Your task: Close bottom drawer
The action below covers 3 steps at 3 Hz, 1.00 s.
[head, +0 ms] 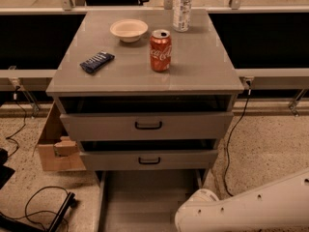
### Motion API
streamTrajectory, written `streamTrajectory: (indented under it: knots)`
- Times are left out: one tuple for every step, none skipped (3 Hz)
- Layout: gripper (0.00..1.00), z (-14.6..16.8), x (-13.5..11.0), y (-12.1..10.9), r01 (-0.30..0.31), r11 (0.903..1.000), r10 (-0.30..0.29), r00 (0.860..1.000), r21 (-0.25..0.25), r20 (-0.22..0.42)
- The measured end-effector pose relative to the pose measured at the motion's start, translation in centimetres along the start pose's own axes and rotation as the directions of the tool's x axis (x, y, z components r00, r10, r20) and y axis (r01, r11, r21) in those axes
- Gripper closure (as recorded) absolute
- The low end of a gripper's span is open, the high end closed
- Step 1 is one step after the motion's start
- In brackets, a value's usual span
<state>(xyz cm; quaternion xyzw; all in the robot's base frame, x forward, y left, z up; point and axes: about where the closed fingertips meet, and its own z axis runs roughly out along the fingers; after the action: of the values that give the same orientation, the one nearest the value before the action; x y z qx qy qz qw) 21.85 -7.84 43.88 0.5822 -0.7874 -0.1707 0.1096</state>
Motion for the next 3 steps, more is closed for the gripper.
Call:
streamTrajectory:
  knots:
    - [1.0,3.6,-1.8,0.2,0.035,0.9984,-0.034,0.999,-0.045,0.019]
    - [1.0,9.0,-3.2,-0.7,0.032,0.9947,-0.029,0.999,-0.097,0.038]
    - [1.0,14.5,-5.2,-3.7,0.015,0.9933,-0.011,0.999,-0.114,0.04]
